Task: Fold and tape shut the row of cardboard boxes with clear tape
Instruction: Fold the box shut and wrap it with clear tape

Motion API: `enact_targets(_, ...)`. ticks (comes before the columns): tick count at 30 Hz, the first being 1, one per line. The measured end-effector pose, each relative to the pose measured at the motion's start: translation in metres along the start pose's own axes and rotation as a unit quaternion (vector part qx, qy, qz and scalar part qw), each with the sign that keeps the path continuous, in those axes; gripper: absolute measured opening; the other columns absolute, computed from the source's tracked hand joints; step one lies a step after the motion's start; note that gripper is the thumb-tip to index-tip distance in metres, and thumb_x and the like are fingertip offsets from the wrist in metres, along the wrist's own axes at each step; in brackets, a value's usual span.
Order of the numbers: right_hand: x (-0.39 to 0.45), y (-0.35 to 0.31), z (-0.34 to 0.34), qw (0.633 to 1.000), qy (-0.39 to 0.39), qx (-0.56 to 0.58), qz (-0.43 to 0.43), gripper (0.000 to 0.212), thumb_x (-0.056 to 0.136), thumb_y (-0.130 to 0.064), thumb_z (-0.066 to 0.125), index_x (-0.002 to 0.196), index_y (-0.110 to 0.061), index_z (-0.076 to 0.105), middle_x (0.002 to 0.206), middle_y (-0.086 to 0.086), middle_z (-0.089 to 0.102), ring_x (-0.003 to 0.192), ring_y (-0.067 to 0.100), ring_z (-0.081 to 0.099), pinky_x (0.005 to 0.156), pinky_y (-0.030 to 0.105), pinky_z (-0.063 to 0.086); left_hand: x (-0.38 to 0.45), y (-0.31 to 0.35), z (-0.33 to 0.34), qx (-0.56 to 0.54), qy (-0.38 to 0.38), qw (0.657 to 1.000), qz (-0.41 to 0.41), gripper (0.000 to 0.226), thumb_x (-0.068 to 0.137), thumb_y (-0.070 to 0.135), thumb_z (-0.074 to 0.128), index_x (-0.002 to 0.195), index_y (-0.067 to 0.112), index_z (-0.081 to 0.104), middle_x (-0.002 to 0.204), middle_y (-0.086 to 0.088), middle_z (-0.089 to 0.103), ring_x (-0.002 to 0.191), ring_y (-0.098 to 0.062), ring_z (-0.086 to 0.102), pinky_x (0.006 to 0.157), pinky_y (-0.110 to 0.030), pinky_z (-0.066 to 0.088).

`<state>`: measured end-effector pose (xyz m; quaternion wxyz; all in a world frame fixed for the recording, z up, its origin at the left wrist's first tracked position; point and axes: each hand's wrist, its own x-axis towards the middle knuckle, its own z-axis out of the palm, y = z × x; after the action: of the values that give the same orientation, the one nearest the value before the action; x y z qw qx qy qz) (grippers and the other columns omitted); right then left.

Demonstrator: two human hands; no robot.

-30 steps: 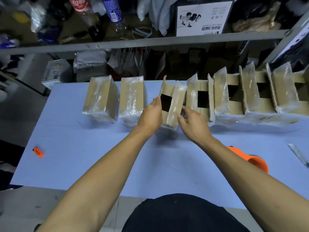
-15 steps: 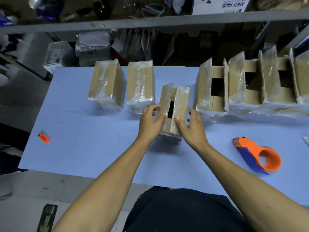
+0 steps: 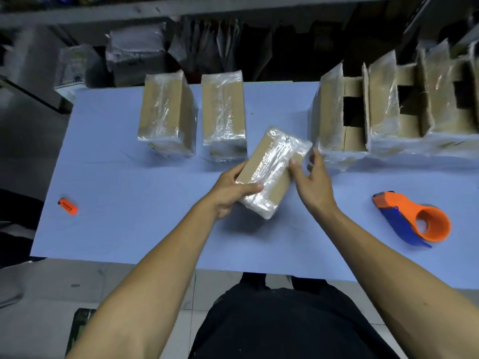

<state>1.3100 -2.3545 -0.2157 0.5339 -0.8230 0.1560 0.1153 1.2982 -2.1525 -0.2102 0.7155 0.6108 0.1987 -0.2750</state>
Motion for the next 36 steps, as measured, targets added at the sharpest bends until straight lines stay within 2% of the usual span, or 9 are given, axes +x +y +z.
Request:
enact_targets(4, -0.002, -0.006, 0.006, 0.998, 0.011, -0.067, -0.006, 0.066, 0.094, -0.054, 0.055, 0.146, -0.016, 0.042, 0.148, 0.002, 0.049, 0.136, 0.02, 0.044, 0.112, 0.034, 0.035, -0.016, 0.005, -0.037, 0.083, -0.081, 0.992, -0.053, 0.067, 0.079, -0.004, 0.08, 0.136, 0.025, 0.062, 0.113, 0.006, 0.076, 0.101, -0.012, 0.073, 0.075, -0.026, 0.058)
enact_targets(6, -0.007, -0.009, 0.008, 0.995, 0.01, -0.099, -0.018, 0.046, 0.094, -0.054, 0.055, 0.113, -0.014, 0.066, 0.113, 0.004, 0.069, 0.11, 0.025, 0.062, 0.093, 0.036, 0.047, -0.017, 0.006, -0.043, 0.106, -0.092, 0.988, -0.057, 0.068, 0.078, -0.004, 0.082, 0.137, 0.022, 0.062, 0.114, 0.006, 0.076, 0.102, -0.013, 0.073, 0.076, -0.026, 0.059)
enact_targets(11, -0.029, 0.003, -0.013, 0.979, 0.127, -0.159, 0.016, 0.054, 0.089, -0.061, 0.052, 0.059, -0.016, 0.049, 0.057, -0.001, 0.053, 0.065, 0.026, 0.052, 0.052, 0.033, 0.032, -0.008, -0.003, -0.02, 0.044, 0.14, 0.988, 0.044, 0.086, 0.074, 0.003, 0.088, 0.148, 0.014, 0.047, 0.132, -0.002, 0.055, 0.112, -0.007, 0.06, 0.081, -0.013, 0.054)
enact_targets(15, -0.05, 0.022, -0.031, 0.965, 0.2, -0.156, 0.067, 0.053, 0.09, -0.062, 0.049, 0.07, -0.014, 0.056, 0.069, 0.002, 0.059, 0.072, 0.028, 0.055, 0.06, 0.035, 0.037, -0.001, -0.026, 0.023, 0.026, 0.099, 0.991, 0.081, 0.064, 0.091, 0.014, 0.075, 0.148, 0.014, 0.046, 0.149, -0.005, 0.053, 0.134, -0.018, 0.053, 0.112, -0.037, 0.045)
enact_targets(18, -0.055, 0.035, -0.044, 0.969, 0.186, -0.139, 0.085, 0.051, 0.094, -0.059, 0.048, 0.065, -0.016, 0.046, 0.064, 0.0, 0.05, 0.07, 0.026, 0.05, 0.056, 0.035, 0.03, 0.001, -0.037, 0.048, 0.102, 0.086, 0.986, 0.099, 0.075, 0.097, 0.029, 0.067, 0.159, 0.027, 0.026, 0.162, 0.011, 0.03, 0.139, 0.006, 0.03, 0.105, -0.01, 0.032)
enact_targets(23, -0.047, 0.051, -0.091, 0.971, 0.196, -0.132, 0.047, 0.044, 0.103, -0.04, 0.037, 0.07, -0.015, 0.052, 0.075, 0.005, 0.058, 0.081, 0.032, 0.052, 0.066, 0.036, 0.031, 0.009, -0.036, 0.065, 0.115, 0.101, 0.984, 0.092, 0.075, 0.097, 0.025, 0.068, 0.159, 0.031, 0.026, 0.164, 0.009, 0.028, 0.135, 0.008, 0.028, 0.103, -0.016, 0.03)
enact_targets(25, -0.044, 0.069, -0.119, 0.952, 0.217, -0.211, 0.045, 0.026, 0.099, -0.026, 0.048, 0.099, -0.004, 0.064, 0.098, 0.018, 0.065, 0.098, 0.038, 0.055, 0.079, 0.04, 0.038, 0.01, -0.035, 0.079, 0.106, 0.101, 0.986, 0.085, 0.074, 0.096, 0.023, 0.069, 0.158, 0.031, 0.028, 0.164, 0.007, 0.029, 0.143, -0.001, 0.032, 0.112, -0.024, 0.034)
enact_targets(28, -0.045, 0.096, -0.152, 0.927, 0.151, -0.326, 0.11, 0.054, 0.087, -0.013, 0.061, 0.137, 0.003, 0.045, 0.127, 0.032, 0.05, 0.117, 0.046, 0.046, 0.096, 0.047, 0.039, 0.008, -0.038, 0.108, 0.097, 0.096, 0.988, 0.078, 0.073, 0.096, 0.02, 0.069, 0.157, 0.029, 0.031, 0.162, 0.005, 0.034, 0.145, -0.014, 0.04, 0.117, -0.041, 0.039)
enact_targets(36, -0.035, 0.137, -0.196, 0.933, 0.052, -0.349, 0.076, 0.065, 0.088, -0.003, 0.056, 0.146, -0.004, 0.028, 0.112, 0.026, 0.06, 0.095, 0.043, 0.059, 0.066, 0.042, 0.044, 0.004, -0.048, 0.154, 0.097, 0.129, 0.984, 0.076, 0.07, 0.097, 0.02, 0.068, 0.156, 0.03, 0.033, 0.159, 0.006, 0.038, 0.141, -0.019, 0.045, 0.115, -0.044, 0.042)
